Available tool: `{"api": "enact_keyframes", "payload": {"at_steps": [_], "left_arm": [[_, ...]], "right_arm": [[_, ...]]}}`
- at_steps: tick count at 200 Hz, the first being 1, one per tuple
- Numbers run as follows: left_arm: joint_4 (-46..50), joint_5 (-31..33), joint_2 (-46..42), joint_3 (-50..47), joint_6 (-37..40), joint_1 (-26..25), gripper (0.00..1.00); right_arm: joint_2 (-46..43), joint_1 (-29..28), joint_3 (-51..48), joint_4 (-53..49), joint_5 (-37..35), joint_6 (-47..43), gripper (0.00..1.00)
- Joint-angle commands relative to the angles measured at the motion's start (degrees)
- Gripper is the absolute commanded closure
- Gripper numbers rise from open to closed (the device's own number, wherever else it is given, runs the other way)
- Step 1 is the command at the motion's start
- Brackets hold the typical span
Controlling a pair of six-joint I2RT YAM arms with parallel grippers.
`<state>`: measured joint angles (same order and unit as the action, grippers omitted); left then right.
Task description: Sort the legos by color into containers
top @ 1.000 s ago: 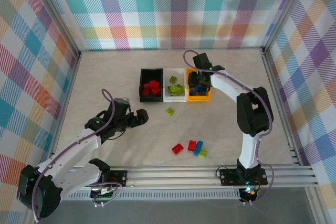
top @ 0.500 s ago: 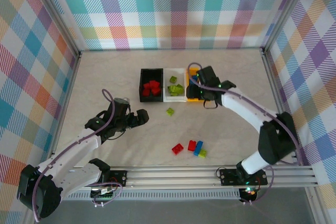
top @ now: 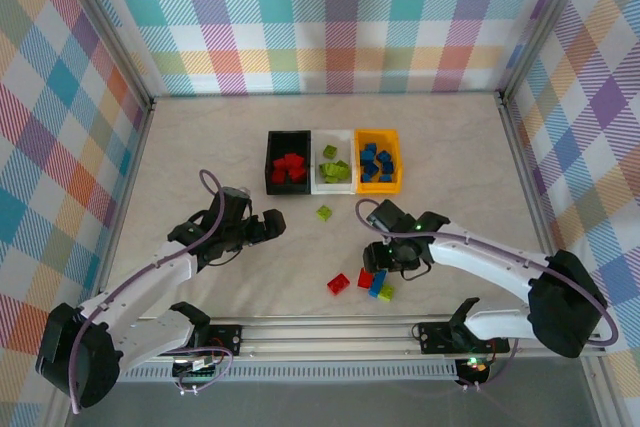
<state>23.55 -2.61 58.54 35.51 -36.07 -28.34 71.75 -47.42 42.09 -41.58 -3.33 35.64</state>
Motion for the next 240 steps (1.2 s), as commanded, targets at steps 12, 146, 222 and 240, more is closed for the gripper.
{"api": "enact_keyframes", "payload": {"at_steps": [12, 146, 222, 240], "left_arm": [[-1.3, -1.0, 0.6, -1.2, 0.1, 0.9, 0.0], [-0.8, -2.1, 1.2, -1.2, 0.5, 3.0, 0.0], [-1.4, -2.9, 1.0, -1.8, 0.4, 3.8, 0.0], [-1.7, -3.1, 1.1, -1.8, 0.2, 3.9, 0.0]], "right_arm": [[0.1, -2.3, -1.2, -3.1, 2.8, 2.4, 0.34], [8.1, -6.8, 1.8, 7.0, 7.3, -2.2, 0.44], [8.1, -8.9, 4.7, 0.1, 1.8, -3.9, 0.33], [8.6, -8.9, 3.8, -0.5, 0.9, -3.7, 0.32]]}}
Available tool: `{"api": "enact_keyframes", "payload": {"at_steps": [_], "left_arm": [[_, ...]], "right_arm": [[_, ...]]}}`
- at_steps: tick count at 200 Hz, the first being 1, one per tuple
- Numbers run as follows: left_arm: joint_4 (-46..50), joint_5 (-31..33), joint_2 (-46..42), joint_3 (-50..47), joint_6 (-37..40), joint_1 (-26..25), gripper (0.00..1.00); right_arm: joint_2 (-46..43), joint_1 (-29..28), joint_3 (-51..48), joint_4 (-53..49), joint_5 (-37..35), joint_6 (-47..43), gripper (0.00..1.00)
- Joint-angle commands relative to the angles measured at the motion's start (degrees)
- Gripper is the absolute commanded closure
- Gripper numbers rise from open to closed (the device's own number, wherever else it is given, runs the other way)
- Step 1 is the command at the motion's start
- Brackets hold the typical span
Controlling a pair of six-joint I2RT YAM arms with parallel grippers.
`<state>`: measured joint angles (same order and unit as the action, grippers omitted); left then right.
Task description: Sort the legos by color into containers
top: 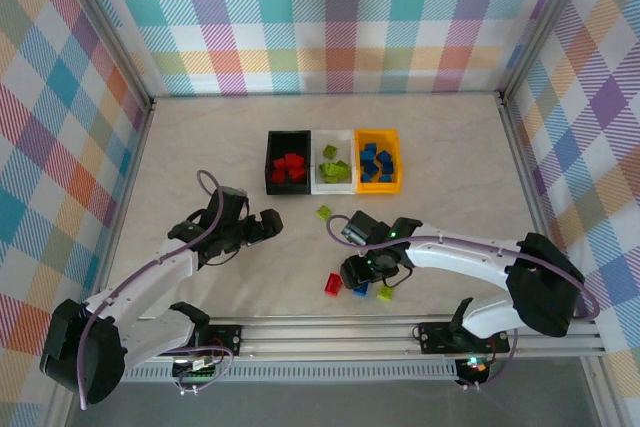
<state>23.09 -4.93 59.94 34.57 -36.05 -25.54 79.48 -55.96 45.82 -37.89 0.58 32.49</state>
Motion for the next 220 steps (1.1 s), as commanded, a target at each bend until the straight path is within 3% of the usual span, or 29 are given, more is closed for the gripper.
{"api": "enact_keyframes", "payload": {"at_steps": [1, 66, 119, 158, 220], "left_arm": [[-1.2, -0.8, -0.2, -0.9, 0.2, 1.1, 0.0], [-0.6, -0.7, -0.6, -0.9, 0.4, 1.5, 0.0], [-0.5, -0.9, -0.9, -0.9, 0.5, 1.6, 0.0], [-0.9, -1.2, -0.8, -1.0, 0.3, 1.7, 0.0], [-1.0, -1.7, -0.6, -1.0, 0.1, 1.7, 0.0]], "right_arm": [[0.9, -0.4, 0.0, -4.1, -3.1, -0.5, 0.32], [4.8, -3.1, 0.0, -1.9, -5.2, -2.5, 0.29], [5.7, -2.4, 0.1, -6.3, -13.2, -0.1, 0.41], [4.5, -0.5, -1.0, -2.8, -9.8, -0.4, 0.42], [10.5, 1.1, 1.9, 1.2, -11.6, -2.3, 0.42]]}}
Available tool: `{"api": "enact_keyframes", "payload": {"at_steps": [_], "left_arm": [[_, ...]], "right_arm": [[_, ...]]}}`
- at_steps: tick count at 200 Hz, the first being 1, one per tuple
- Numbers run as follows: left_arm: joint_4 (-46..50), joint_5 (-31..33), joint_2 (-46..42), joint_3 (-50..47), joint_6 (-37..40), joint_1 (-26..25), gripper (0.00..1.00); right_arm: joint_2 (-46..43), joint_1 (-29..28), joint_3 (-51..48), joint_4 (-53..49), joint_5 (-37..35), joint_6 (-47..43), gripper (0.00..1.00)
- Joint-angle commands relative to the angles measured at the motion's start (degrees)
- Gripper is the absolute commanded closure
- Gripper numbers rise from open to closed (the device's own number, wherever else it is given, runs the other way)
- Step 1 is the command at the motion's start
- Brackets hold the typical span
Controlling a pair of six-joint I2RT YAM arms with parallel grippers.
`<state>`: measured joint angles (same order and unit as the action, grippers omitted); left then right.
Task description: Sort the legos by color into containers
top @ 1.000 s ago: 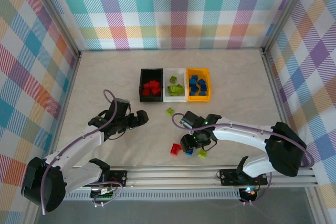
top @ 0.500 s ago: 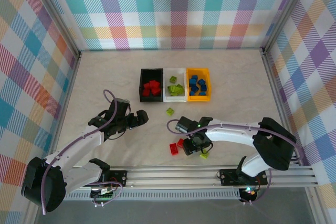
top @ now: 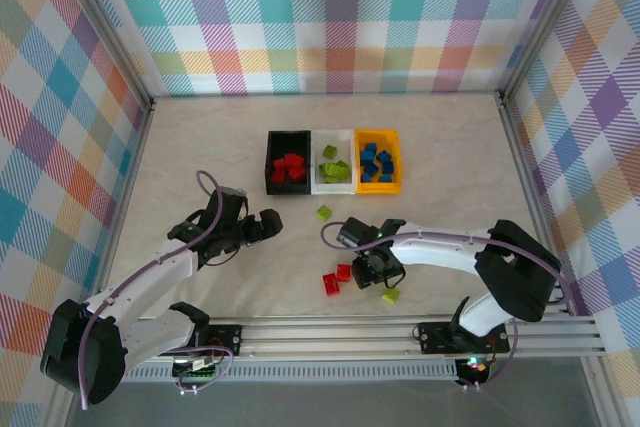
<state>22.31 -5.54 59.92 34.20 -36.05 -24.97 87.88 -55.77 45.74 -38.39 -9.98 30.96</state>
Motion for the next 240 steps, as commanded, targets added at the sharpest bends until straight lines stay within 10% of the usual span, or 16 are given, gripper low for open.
{"api": "enact_keyframes", "payload": {"at_steps": [1, 69, 142, 240], "left_arm": [[-0.3, -1.1, -0.5, -0.7, 0.1, 1.2, 0.0], [-1.9, -2.9, 0.0, -0.6, 0.2, 1.2, 0.0], [-3.9, -4.5, 0.2, -1.3, 0.0, 1.2, 0.0], [-4.7, -7.7, 2.1, -1.0, 0.0, 1.0, 0.0]], "right_arm": [[2.2, 0.9, 2.0, 1.7, -1.0, -0.8, 0.42], [-1.1, 3.8, 1.6, 4.1, -1.6, -2.1, 0.68], [-9.6, 17.2, 9.1, 4.3, -2.1, -5.7, 0.73], [19.5, 31.2, 41.1, 4.6, 1.0, -7.1, 0.71]]}}
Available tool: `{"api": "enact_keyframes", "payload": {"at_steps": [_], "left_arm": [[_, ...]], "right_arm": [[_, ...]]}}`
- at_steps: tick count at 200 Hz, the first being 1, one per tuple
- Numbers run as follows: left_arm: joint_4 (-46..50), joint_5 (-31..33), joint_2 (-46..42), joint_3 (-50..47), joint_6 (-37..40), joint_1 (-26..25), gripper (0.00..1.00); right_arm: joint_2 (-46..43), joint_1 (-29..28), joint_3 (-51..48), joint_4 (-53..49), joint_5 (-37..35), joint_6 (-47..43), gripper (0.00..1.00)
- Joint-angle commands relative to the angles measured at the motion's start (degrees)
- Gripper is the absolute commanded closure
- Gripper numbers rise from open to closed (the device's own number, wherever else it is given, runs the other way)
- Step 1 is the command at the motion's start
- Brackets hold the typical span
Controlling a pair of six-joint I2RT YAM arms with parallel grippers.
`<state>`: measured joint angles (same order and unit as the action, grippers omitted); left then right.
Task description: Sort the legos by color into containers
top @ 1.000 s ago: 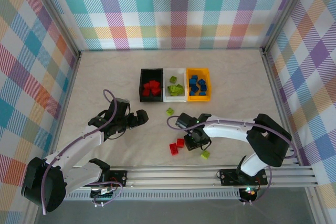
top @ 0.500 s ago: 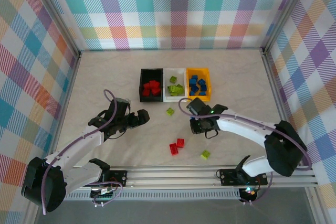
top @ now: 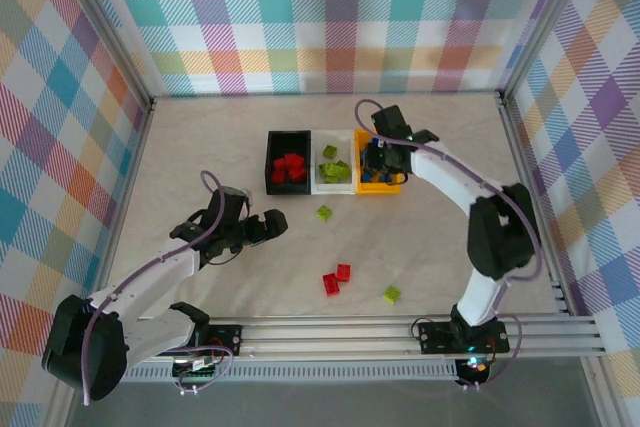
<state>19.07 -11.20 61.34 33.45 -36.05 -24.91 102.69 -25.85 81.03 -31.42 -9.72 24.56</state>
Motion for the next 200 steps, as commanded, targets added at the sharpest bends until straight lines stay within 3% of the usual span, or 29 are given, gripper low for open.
{"api": "enact_keyframes", "payload": {"at_steps": [1, 26, 49, 66, 122, 200], "left_arm": [[-1.5, -2.2, 0.7, -0.3, 0.0, 0.9, 0.0], [-1.7, -2.8, 1.6, 0.3, 0.0, 0.2, 0.01], [-1.3, -2.8, 2.7, 1.5, 0.4, -1.4, 0.02], [-1.0, -2.4, 3.8, 2.4, 0.7, -2.9, 0.03], [0.7, 2.3, 10.5, 8.3, 2.4, -12.3, 0.13], [8.7, 13.6, 31.2, 25.7, 9.2, -32.8, 0.24]], "right_arm": [[4.8, 1.3, 6.1, -2.4, 0.8, -0.7, 0.71], [9.4, 2.2, 11.7, -4.4, 0.8, 0.1, 0.63], [11.2, 2.3, 14.7, -5.4, 1.8, 0.6, 0.41], [10.0, 2.4, 14.7, -5.3, 2.5, 0.9, 0.35], [0.0, 1.3, 3.7, -1.7, 3.2, 1.3, 0.33], [-14.1, 0.0, -17.6, 4.5, 4.2, 3.2, 0.33]]}}
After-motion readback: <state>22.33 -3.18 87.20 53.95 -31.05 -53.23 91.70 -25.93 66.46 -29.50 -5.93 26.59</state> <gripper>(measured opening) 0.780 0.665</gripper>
